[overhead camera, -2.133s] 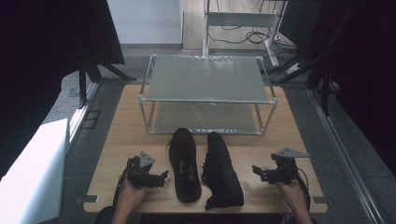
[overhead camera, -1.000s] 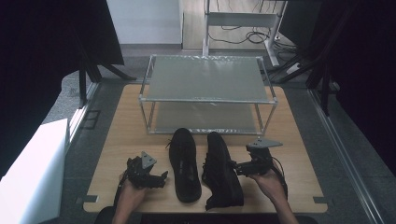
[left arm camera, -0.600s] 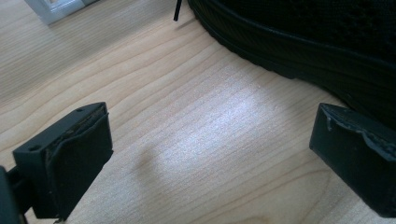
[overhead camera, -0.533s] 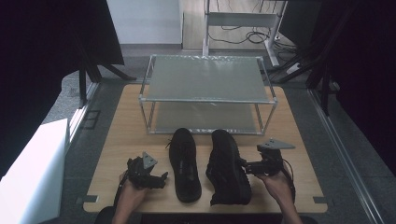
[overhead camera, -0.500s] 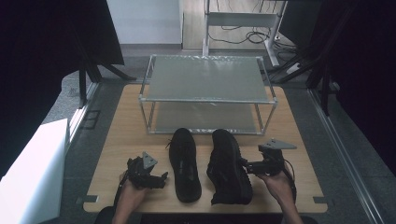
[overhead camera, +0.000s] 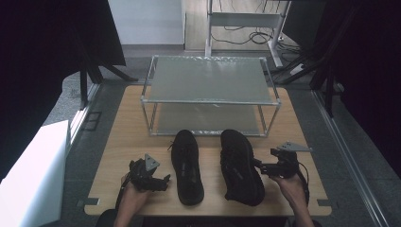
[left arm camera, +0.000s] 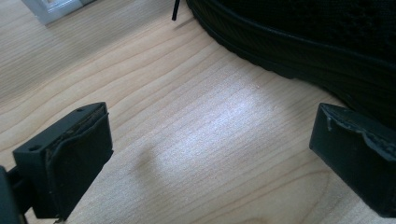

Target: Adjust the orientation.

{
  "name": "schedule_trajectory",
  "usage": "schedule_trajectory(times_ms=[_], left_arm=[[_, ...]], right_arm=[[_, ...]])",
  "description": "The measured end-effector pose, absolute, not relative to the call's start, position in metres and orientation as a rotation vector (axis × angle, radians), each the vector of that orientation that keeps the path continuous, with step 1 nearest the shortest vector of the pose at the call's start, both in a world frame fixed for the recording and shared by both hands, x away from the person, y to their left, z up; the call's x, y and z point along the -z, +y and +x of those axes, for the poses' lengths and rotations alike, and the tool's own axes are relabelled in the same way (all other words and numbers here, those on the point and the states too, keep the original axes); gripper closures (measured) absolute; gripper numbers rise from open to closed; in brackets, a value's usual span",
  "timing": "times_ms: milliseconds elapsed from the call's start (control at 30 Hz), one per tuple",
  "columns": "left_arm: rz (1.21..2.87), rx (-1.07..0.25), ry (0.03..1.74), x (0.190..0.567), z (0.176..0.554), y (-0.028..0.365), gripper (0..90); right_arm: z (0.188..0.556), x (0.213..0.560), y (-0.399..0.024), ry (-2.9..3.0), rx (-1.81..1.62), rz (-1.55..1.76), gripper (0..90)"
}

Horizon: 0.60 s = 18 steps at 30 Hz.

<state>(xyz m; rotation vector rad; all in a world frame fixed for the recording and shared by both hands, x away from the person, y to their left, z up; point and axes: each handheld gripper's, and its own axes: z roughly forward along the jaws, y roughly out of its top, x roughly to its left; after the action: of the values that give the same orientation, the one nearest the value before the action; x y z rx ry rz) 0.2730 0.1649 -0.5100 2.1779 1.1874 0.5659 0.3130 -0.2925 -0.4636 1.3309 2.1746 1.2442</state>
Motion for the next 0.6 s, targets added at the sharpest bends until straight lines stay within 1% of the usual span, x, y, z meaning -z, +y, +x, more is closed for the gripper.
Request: schedule_trajectory(times_ms=[267,367,600], left_arm=[[2.178,-0.566,1.177,0.510,0.273,0.164,0.0],[2.179,-0.568,1.174,0.510,0.273,0.163,0.0],[2.182,-0.580,1.184,0.508,0.272,0.164,0.0]], right_arm=[[0.317,0.475,-0.314,2.154,-1.134,1.411,9.1],[0.317,0.478,-0.325,2.135,-1.160,1.467,7.7],[0.316,0.478,-0.330,2.127,-1.160,1.480,5.6]])
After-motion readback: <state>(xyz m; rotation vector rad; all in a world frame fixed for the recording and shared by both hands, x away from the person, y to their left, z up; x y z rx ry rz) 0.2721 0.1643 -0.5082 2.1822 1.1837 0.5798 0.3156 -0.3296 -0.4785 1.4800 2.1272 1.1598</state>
